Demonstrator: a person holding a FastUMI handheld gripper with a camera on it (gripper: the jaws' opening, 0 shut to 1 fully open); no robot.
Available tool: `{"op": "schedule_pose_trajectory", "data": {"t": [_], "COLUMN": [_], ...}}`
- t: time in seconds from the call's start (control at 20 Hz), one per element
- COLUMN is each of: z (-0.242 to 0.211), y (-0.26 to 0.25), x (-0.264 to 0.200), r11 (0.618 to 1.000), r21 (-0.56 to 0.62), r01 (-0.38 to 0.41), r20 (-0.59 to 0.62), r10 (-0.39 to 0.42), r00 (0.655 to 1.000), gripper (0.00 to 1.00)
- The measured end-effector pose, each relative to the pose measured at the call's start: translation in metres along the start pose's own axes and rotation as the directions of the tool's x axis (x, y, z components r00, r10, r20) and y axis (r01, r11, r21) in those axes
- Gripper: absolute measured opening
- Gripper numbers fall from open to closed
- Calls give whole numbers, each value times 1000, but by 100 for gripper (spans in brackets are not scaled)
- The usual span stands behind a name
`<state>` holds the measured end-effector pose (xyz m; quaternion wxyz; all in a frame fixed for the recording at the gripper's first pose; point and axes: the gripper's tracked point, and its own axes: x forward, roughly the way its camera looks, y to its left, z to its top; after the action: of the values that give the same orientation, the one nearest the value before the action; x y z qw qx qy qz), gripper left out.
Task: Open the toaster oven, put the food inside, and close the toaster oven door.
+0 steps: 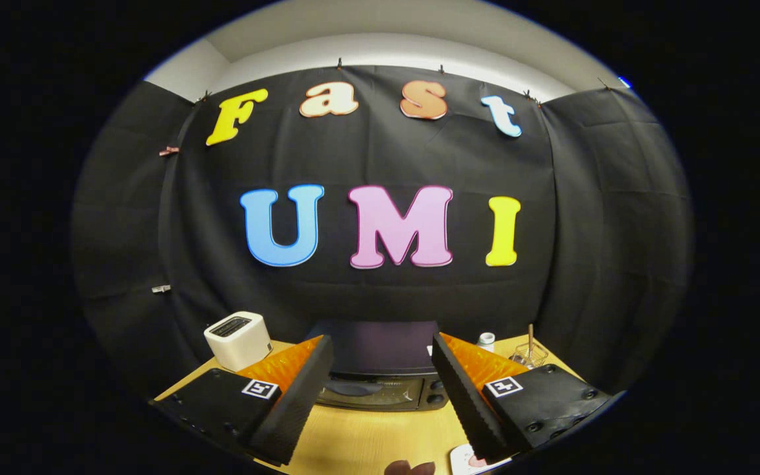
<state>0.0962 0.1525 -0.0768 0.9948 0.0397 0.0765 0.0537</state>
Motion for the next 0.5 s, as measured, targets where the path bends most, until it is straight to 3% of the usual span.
{"op": "schedule_pose_trajectory", "data": {"t": [0.25,0.5], "z": [-56,-95], "y": [24,38], "x": [58,108], "r11": [999,1000], "r21": [29,-18], "r01": [13,9], "r20": [-119,-166], "r10": [-9,-12], "r00": [993,986], "gripper": [98,98]}}
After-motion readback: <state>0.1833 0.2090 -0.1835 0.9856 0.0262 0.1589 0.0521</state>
